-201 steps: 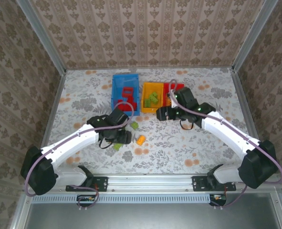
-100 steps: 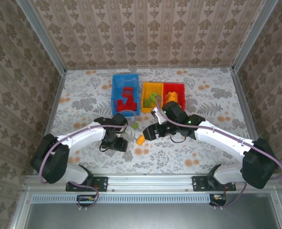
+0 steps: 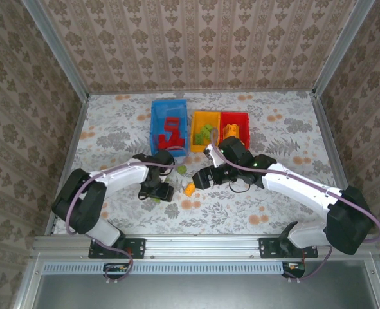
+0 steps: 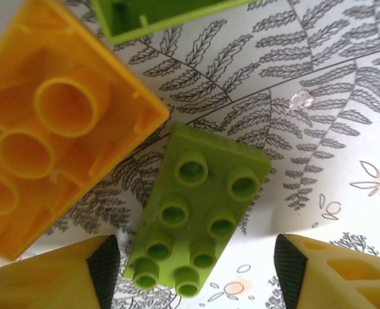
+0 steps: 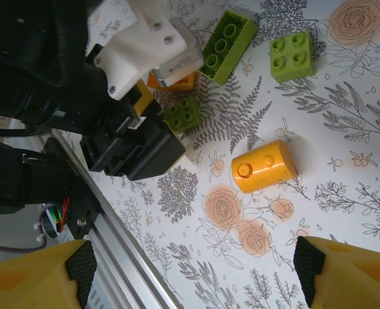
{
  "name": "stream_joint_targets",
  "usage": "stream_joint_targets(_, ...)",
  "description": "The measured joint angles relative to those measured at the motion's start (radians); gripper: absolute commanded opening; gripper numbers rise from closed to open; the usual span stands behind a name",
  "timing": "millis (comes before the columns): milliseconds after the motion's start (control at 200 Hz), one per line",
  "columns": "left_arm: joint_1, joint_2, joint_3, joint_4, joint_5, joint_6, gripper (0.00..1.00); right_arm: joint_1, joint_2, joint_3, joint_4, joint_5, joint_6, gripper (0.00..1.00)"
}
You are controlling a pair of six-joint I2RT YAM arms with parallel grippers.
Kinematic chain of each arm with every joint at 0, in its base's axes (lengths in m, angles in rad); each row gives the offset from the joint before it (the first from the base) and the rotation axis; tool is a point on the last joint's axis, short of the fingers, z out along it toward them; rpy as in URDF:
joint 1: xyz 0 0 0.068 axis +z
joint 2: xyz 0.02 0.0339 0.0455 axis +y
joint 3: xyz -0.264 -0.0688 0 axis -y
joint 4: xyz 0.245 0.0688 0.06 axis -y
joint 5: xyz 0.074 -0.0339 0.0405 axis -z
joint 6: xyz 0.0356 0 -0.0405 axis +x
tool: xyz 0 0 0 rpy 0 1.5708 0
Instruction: Sort the legos into containers by color
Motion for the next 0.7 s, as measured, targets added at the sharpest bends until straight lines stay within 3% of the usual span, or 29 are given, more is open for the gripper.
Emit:
stream_joint_targets(275, -0.006, 0.030, 0.021, -0.003, -0.007, 0.013, 0.28, 0.000, 0.012, 0.000, 0.013, 0.000, 0.016, 0.83)
stream_joint_targets(545, -0.097, -0.008, 0.047, -0.008, -0.003, -0.048, 0.26, -0.013, 0.004, 0.000, 0.011, 0.018, 0.015, 0.82)
stream_joint_targets(700, -0.112, -0.078, 0.197, -0.056, -0.002, -0.101, 0.25, -0.113, -0.084, -0.002, 0.014, 0.071, 0.051, 0.82)
